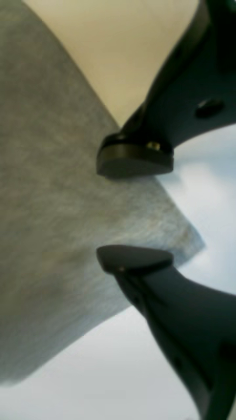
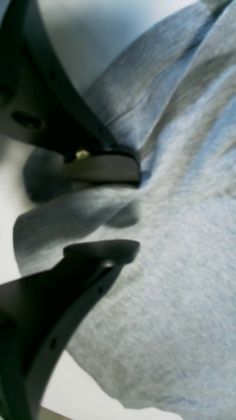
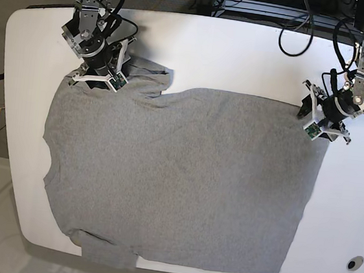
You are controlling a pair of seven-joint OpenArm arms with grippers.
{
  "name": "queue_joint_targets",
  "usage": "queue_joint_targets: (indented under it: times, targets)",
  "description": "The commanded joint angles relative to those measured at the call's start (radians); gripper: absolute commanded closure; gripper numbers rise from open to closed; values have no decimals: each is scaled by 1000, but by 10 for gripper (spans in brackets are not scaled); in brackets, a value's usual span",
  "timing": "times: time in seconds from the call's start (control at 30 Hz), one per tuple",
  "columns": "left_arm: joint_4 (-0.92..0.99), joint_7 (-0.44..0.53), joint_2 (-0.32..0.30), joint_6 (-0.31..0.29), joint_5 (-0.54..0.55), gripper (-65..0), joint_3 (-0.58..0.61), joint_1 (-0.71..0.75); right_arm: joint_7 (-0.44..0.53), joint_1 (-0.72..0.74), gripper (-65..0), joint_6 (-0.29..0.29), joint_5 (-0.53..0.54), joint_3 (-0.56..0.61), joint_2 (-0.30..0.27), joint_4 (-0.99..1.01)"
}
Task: Fold the T-shirt properly
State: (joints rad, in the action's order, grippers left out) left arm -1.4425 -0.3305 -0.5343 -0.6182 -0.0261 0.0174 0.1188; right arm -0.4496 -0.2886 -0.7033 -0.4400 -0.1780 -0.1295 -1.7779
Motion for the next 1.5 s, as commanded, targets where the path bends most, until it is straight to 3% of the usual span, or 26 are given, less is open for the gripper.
queue_joint_targets:
  times: [0.0,0.23,0.37,0.43,0.63,0.97,1.03,1.23,1.47]
  targets:
    - [25,3,-32,-1,9,-278,-7,-9,11,6,-264,5,18,-2,-6,-11]
    - [-2,-30,-69,-5,-23,-292,-2,15,6,1,-266,5,32,-6,-7,-21]
    - [-34,-59,-66,-11,20,-293,-11,16,0,2,-257,5,46,-5,-7,-20]
    - [-77,-105,-57,-16,148,-306,-27,14,0,5,-261,5,44,-7,-11,-20]
    - [-181,-170,-45,-26,384,-302,-81,34,-1,3,-265,5,59,-6,-11,-24]
    - [-168,-120,-8,-21,230,-331,-178,98,2,-6,-274,5,34,-11,-8,-33]
    - [-142,-101,-11,-30,212,-381,-274,96,-9,-9,-271,5,45,-9,-9,-37]
    - [-123,-88,-11,-31,254,-417,-396,96,-19,-10,-273,5,52,-7,-9,-45]
    - [-103,-131,-22,-45,351,-388,-424,95,-46,-13,-262,5,56,-6,-7,-53]
